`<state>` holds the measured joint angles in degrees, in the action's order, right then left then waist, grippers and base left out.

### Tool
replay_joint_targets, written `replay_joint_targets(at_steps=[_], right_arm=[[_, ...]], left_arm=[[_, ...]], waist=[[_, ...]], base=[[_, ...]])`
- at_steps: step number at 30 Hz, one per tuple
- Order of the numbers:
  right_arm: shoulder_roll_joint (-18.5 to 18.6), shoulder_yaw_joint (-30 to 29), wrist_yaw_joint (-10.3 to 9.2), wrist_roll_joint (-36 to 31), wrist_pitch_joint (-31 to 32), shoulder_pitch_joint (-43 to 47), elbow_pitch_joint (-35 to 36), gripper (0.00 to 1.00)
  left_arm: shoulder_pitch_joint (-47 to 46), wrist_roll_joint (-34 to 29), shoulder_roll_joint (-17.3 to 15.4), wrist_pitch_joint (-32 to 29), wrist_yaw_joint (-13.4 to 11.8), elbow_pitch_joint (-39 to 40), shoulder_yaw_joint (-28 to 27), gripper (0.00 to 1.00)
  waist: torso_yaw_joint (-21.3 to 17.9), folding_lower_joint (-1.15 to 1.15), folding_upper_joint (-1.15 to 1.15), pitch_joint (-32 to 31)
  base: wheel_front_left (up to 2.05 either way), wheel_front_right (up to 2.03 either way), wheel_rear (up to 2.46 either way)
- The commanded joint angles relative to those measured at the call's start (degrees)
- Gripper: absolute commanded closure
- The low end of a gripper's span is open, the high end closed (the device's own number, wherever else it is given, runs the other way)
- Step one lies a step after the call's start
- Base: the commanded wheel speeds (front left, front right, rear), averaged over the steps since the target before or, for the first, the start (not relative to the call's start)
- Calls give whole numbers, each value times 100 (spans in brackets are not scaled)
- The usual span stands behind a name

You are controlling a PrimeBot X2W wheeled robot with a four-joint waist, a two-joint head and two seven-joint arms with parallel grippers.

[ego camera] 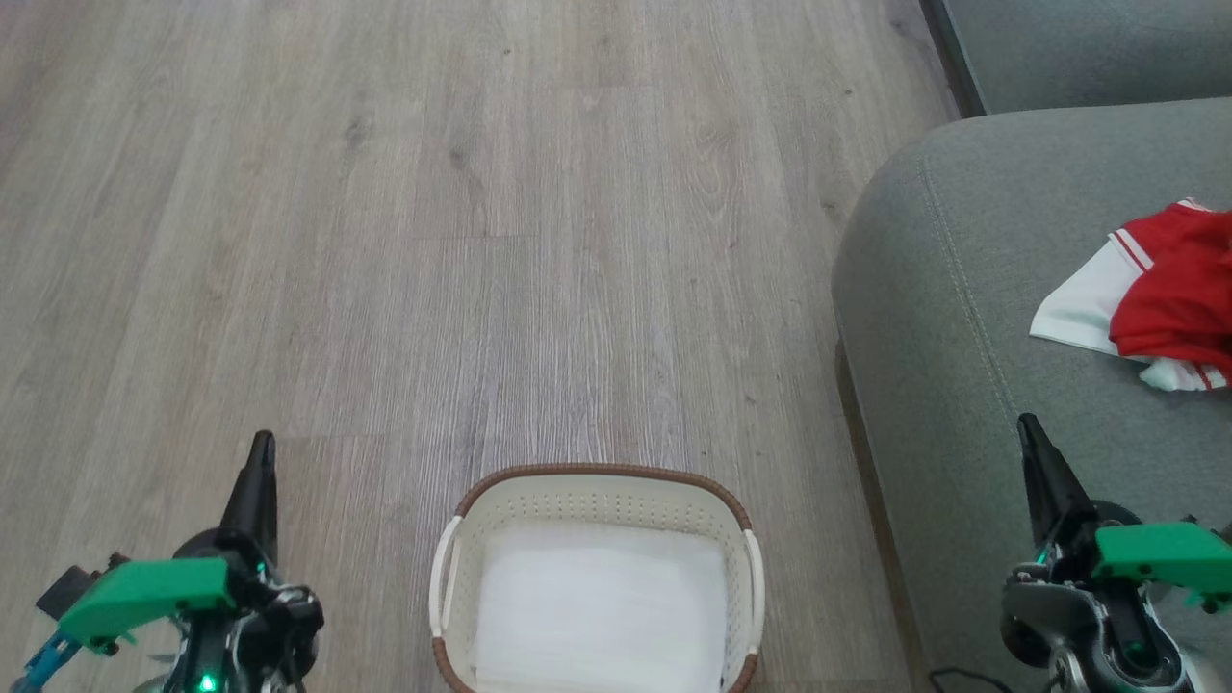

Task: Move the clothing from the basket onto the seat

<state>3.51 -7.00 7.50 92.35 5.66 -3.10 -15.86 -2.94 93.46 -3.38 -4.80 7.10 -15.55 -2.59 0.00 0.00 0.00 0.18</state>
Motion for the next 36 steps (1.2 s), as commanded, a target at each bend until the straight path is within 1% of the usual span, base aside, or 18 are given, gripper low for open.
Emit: replay_joint_targets(at_steps=[1, 36], right_arm=[[-25, 97, -1, 22, 43, -303, 186, 100], [-41, 75, -1, 3, 61, -306, 185, 100]], left_arm=[[-310, 18, -78, -28, 38, 158, -217, 100], [-315, -36, -32, -79, 38, 155, -281, 100]], waist=[[0, 0, 0, 0], [0, 0, 0, 0]], base=[[0, 0, 0], [0, 0, 0]])
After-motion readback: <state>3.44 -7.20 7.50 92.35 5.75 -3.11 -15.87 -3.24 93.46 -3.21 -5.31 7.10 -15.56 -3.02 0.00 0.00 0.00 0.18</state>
